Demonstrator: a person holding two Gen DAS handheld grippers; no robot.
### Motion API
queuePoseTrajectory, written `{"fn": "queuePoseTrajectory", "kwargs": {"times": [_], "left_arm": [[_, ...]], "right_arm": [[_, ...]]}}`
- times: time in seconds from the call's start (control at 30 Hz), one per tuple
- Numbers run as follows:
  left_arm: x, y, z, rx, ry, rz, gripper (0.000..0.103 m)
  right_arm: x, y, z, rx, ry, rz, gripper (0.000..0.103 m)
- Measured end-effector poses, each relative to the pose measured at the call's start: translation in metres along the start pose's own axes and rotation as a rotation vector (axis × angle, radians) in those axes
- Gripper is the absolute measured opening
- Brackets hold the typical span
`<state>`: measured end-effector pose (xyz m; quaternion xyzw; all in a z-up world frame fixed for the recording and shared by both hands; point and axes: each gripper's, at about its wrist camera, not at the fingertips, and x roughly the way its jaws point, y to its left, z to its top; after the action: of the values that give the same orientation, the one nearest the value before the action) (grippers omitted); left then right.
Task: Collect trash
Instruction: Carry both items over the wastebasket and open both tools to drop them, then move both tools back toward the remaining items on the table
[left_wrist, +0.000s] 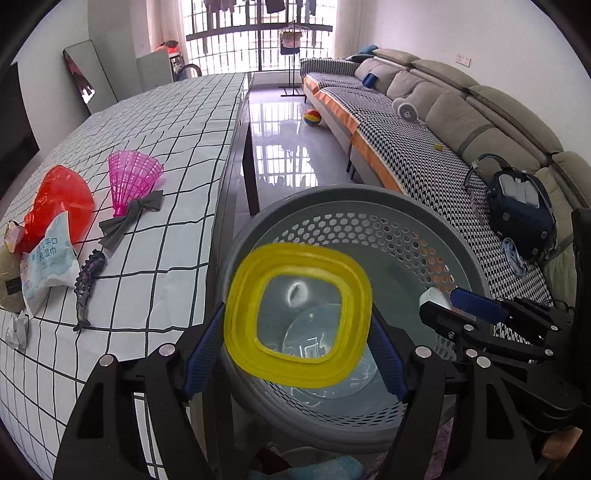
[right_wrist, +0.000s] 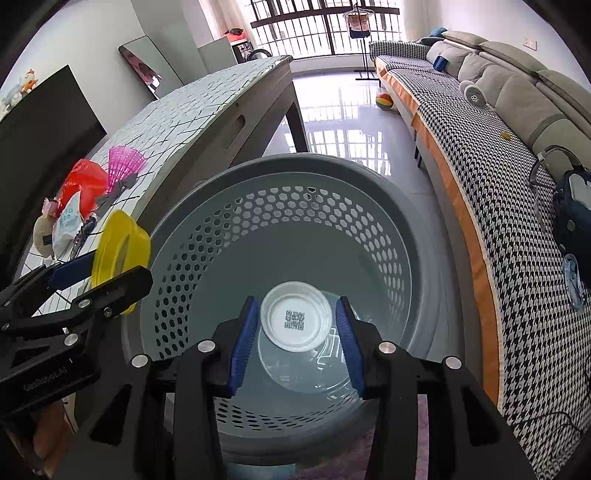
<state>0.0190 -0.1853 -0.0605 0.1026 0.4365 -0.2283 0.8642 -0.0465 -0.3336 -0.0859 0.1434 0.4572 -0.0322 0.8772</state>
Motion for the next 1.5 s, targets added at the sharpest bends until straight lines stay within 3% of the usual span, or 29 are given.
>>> {"fn": "queuePoseTrajectory", "kwargs": {"times": [0.13, 1.07, 1.5], "left_arm": [[-0.002, 0.001, 0.000, -0.002, -0.005, 0.002, 0.079], [-0.028, 0.029, 0.002, -0.083, -0.059, 0.042, 0.084], [-0.048, 0.065, 0.003, -0.124, -0.099, 0.067, 0.084]], "right_arm": [[-0.007, -0.001, 0.001, 0.007, -0.028, -0.009, 0.056], [-0.020, 0.008, 0.001, 0.020, -0.054, -0.007, 0.056], [-0.021, 0.029, 0.012, 0.024, -0.080, -0.022, 0.058]]}}
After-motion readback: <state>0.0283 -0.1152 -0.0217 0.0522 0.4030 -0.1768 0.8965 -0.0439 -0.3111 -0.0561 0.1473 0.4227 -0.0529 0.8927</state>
